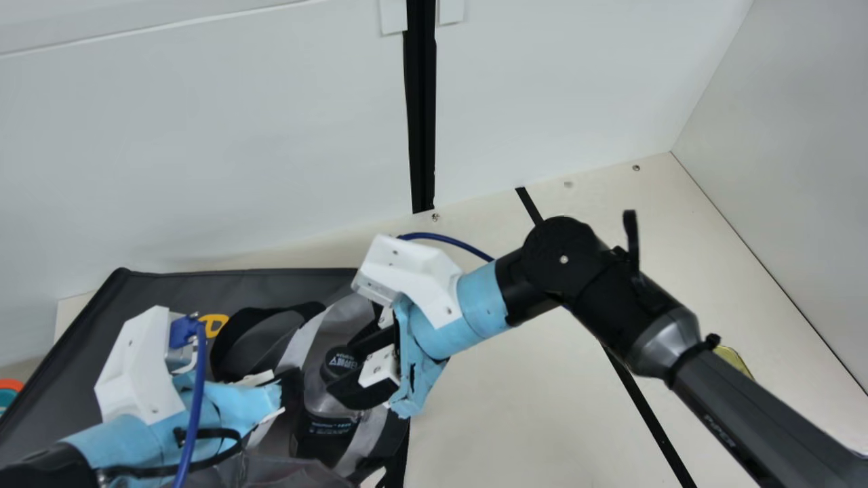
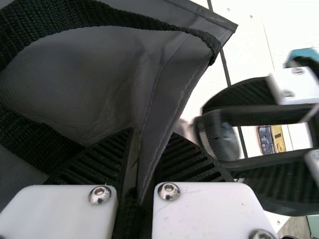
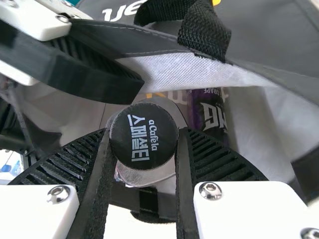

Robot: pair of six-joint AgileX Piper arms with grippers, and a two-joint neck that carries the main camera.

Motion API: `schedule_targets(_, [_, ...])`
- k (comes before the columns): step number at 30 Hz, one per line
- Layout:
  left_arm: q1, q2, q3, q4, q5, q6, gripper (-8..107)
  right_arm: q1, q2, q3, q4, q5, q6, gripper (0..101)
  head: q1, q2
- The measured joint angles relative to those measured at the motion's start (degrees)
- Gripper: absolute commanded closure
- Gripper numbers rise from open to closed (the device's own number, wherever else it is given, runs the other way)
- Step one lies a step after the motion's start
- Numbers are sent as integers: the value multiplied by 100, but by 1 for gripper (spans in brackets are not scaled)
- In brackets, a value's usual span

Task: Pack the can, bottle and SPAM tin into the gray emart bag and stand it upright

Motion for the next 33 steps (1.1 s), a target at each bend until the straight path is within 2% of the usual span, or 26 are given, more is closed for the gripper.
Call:
schedule_targets(11, [0,0,0,0,0,0,107,149,456,60,75,-210,-275,101,9,0])
schedule_targets(23, [0,0,0,0,0,0,107,321,949,-256,113,-332,-298,101,0,0])
schedule_targets(33, [0,0,0,0,0,0,107,390,1138,-424,129,-383,-270,68,0,-9])
